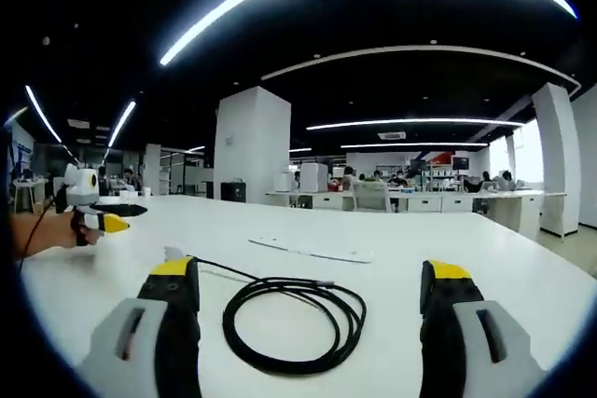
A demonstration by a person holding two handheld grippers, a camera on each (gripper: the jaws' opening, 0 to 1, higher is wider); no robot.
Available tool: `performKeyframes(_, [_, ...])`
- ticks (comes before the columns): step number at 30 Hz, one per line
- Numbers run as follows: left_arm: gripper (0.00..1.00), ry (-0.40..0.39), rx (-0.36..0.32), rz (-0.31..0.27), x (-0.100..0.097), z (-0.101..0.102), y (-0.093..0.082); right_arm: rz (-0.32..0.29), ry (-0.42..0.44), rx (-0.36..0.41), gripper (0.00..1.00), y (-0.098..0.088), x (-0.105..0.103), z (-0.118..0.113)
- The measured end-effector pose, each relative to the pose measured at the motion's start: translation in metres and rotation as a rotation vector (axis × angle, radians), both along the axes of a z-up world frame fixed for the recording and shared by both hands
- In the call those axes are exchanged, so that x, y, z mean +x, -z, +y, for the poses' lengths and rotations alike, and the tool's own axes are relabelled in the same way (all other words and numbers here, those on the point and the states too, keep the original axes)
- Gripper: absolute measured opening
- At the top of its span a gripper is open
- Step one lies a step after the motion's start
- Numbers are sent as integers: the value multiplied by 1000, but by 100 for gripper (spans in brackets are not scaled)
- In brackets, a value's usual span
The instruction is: Plug the desk Type‑C cable into the charger adapter.
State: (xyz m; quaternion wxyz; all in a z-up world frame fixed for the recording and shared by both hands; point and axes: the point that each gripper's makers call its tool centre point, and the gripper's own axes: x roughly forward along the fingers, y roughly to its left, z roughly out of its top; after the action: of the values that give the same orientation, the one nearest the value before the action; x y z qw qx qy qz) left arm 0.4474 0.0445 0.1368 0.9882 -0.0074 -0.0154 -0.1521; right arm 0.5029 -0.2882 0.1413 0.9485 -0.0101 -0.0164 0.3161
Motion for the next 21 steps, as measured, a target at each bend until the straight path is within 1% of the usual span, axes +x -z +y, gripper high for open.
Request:
performKeyframes(1, [100,-1,-2,0,-2,0,0,-3,2,0,100,-1,-8,-2])
performKeyframes(2, [100,-4,-8,-9,-18,-3,-3,-5,5,1,100,-2,-15,-4])
performKeyframes(4, [100,-2,-10,-18,-30,-5,-6,4,9,22,100,-3,-23,-7])
performKeyframes(5, [100,-6,-38,-40,-39,-5,-13,5,7,31,100,-4,-29,-9])
performKeyframes(7, [100,-13,-63,-50,-51,-5,-19,4,16,46,100,-7,-40,-13])
performKeyframes(8, [100,-16,-67,-52,-55,-5,-21,2,17,53,100,-9,-45,-14])
performKeyframes(10, [100,-27,-58,-59,-73,-7,-25,-1,22,59,100,-11,-58,-19])
performKeyframes(11, [100,-28,-53,-61,-77,-8,-25,-2,23,60,100,-11,-62,-20])
performKeyframes(15, [100,-40,-50,-57,-104,-9,-23,3,22,57,100,-8,-91,-24])
performKeyframes(16, [100,-41,-51,-54,-108,-10,-22,3,22,56,100,-8,-93,-24])
performKeyframes(18, [100,-46,-51,-49,-122,-11,-18,-2,23,37,100,-6,-107,-26])
performKeyframes(20, [100,-54,-52,-53,-133,-10,-18,-5,25,28,100,-5,-118,-27])
performKeyframes(21, [100,-56,-53,-52,-135,-10,-17,-8,25,26,100,-5,-122,-27])
